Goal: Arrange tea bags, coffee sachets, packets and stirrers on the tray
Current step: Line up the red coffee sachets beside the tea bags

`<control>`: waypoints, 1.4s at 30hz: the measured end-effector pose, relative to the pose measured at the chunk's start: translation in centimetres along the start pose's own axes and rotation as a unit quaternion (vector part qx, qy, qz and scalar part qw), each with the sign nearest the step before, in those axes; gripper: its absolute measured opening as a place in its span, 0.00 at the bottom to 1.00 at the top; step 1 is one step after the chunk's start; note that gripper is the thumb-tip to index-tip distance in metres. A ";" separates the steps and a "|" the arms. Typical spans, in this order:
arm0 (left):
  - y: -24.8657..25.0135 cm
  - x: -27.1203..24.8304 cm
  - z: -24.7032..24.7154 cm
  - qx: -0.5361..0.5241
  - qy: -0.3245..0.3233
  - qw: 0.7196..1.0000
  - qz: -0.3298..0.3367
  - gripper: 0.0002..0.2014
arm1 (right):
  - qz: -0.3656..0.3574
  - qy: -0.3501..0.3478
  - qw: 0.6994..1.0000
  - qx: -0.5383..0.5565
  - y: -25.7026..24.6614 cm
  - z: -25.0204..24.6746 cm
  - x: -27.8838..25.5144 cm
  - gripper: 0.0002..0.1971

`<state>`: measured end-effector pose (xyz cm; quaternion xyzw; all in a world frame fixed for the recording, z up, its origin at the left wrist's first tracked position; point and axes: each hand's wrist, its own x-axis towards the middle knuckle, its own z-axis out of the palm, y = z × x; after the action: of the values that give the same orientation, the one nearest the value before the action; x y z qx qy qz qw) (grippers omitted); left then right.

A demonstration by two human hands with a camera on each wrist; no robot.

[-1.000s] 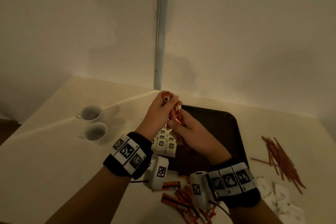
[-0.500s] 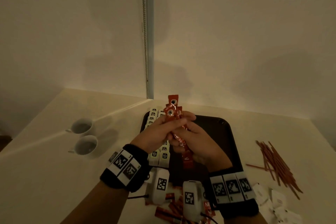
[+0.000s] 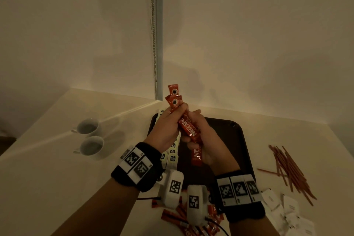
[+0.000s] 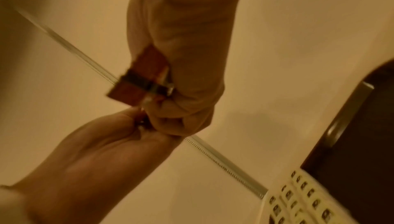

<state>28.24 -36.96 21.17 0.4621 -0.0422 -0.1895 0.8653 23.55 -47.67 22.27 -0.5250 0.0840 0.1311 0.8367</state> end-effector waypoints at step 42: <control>0.0 1.6 -0.2 0.189 -0.067 0.953 -0.228 0.15 | -0.168 -0.055 0.849 -0.498 -3.7 -5.7 3.0 0.45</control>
<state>29.72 -37.37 20.86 0.6007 -0.0287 -0.4007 0.6912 27.55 -53.93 22.13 -0.8694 -0.1284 0.0418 0.4753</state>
